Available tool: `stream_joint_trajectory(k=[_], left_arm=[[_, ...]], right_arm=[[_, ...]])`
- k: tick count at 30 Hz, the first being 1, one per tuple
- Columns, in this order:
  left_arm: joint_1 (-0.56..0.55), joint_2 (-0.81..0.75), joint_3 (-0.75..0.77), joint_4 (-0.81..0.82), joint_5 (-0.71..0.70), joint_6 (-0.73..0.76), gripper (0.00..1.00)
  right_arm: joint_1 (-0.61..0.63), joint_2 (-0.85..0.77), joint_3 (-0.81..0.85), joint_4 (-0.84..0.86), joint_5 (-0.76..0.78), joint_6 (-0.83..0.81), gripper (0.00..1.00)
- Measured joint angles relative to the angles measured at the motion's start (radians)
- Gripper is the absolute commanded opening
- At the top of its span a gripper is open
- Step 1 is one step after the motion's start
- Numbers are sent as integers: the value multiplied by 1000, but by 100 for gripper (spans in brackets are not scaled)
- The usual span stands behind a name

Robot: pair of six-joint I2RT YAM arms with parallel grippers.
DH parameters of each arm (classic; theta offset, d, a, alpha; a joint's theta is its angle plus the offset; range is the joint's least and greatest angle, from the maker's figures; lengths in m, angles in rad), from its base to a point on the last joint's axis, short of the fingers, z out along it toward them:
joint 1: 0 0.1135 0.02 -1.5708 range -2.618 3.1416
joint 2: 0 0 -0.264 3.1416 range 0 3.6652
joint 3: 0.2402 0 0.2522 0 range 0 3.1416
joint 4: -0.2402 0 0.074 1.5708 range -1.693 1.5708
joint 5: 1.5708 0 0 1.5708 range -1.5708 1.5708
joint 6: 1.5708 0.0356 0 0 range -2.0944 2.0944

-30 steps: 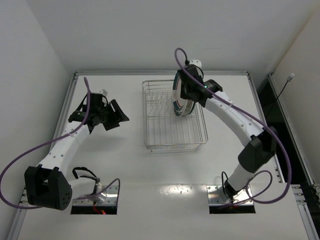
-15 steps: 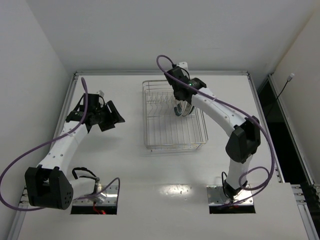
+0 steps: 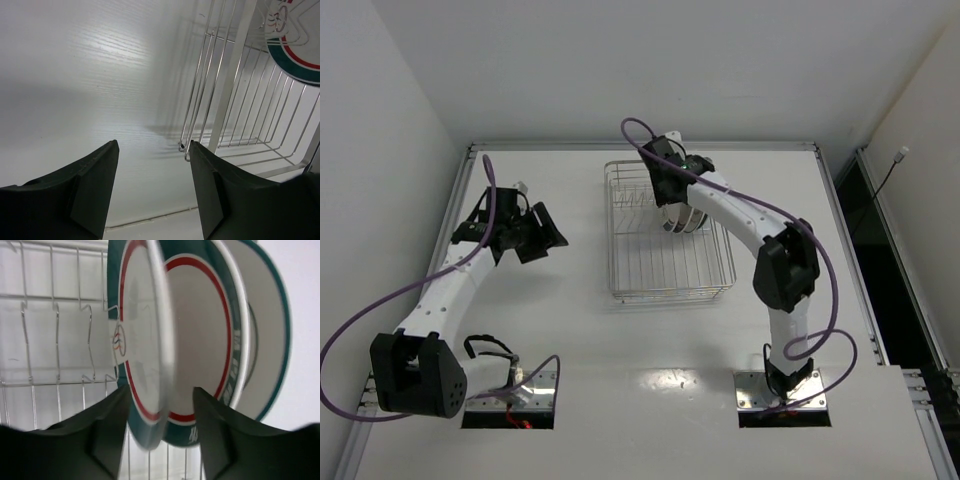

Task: Load the plates into the dish rack

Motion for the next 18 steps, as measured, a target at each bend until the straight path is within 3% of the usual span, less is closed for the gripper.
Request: stream_joint_trajectory(k=[1,6,7,10,14,18], left_arm=[[0,3,0,0,-2,0,55],[0,38,5,-1,-10,1,55],[0,48,8,0,-13,1,55],[0,68,18,1,-30,2,55],[0,71,21,4,-61,4,55],[0,130,69,1,-92,19,55]], right_arm=[[0,-17,-9,4,-2,2,60],[4,-164,-39,-8,-18,18,76],[2,-207,-40,-19,-17,21,87],[1,-356,-50,-50,-23,29,100],[-2,-578,-79,-105,-54,50,100],[-1,-832,-264,-128,-118,65,100]])
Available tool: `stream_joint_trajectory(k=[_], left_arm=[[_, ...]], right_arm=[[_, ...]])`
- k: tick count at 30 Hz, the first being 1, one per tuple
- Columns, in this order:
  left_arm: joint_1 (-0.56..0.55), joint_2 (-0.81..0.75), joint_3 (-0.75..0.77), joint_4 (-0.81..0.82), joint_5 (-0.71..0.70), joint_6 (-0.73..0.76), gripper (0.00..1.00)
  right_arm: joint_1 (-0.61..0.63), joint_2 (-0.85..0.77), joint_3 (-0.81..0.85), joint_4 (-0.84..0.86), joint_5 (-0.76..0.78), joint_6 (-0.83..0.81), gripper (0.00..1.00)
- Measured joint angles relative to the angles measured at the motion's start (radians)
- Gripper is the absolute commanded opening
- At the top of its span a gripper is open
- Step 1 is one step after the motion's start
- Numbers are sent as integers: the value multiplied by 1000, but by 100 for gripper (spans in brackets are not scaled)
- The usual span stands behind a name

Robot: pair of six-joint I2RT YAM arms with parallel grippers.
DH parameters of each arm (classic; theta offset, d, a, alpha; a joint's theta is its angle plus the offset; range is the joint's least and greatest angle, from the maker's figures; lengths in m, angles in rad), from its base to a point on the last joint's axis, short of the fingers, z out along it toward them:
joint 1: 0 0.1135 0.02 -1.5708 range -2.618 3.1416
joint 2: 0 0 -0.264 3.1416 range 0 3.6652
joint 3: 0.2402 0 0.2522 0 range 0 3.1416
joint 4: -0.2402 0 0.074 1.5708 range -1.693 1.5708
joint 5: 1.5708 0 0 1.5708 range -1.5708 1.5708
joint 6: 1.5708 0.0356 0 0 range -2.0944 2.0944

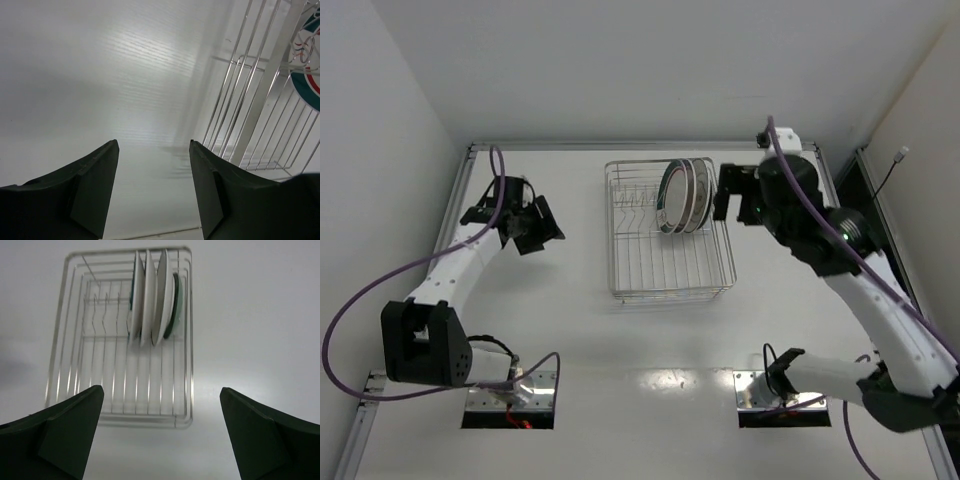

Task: Load the plates into the dish rack

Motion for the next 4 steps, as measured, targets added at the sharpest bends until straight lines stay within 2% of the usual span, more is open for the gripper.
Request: stream_joint_trajectory(k=[4], left_arm=[[0,100,66,9,-5,9,55]], right_arm=[[-3,-187,-169,-69,-34,9,100]])
